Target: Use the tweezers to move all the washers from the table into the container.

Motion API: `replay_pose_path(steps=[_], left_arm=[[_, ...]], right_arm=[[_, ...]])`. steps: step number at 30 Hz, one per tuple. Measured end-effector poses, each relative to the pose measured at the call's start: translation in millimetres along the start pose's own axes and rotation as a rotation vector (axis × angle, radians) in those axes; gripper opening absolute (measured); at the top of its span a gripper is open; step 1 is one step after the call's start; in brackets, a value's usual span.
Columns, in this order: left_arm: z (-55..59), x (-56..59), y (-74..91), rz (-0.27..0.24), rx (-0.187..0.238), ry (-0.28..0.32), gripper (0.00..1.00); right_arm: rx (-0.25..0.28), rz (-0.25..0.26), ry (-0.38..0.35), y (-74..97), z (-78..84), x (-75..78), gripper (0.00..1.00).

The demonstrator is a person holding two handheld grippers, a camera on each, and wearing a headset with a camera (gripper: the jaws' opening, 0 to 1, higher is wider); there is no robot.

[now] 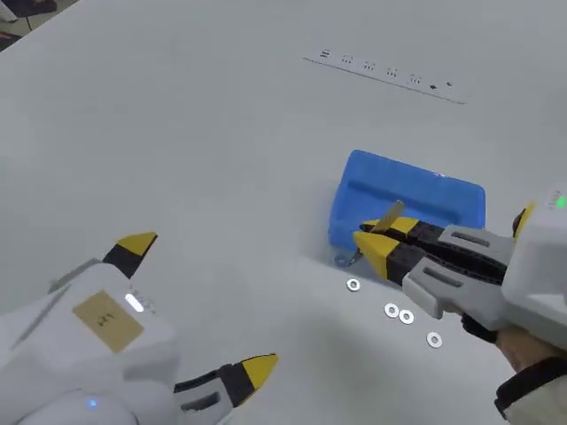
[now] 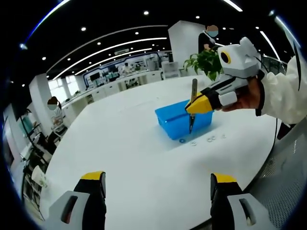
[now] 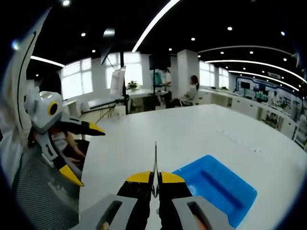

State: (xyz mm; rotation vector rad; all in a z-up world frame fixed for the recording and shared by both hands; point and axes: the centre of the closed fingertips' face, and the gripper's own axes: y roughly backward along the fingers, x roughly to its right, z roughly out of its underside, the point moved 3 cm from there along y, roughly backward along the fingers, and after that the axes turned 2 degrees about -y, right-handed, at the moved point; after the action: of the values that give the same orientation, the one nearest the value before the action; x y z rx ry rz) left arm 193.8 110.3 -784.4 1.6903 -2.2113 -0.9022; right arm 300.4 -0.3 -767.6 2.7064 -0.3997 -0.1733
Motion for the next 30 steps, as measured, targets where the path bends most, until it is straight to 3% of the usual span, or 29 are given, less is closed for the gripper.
replay_pose_path(steps=[9,15,30], left_arm=[[4.5,4.1,-2.0,0.019,-0.028,-0.027,0.91],[6.4,7.8,-3.7,0.033,-0.044,-0.055,0.91],[8.9,7.5,-5.6,0.037,-0.064,-0.059,0.9]], right_arm=[[-0.01,0.013,0.044,-8.7,9.3,9.2,0.01],[-0.024,-0.003,0.089,-16.9,14.6,6.7,0.01],[-0.055,-0.021,0.109,-27.3,24.9,9.2,0.02]])
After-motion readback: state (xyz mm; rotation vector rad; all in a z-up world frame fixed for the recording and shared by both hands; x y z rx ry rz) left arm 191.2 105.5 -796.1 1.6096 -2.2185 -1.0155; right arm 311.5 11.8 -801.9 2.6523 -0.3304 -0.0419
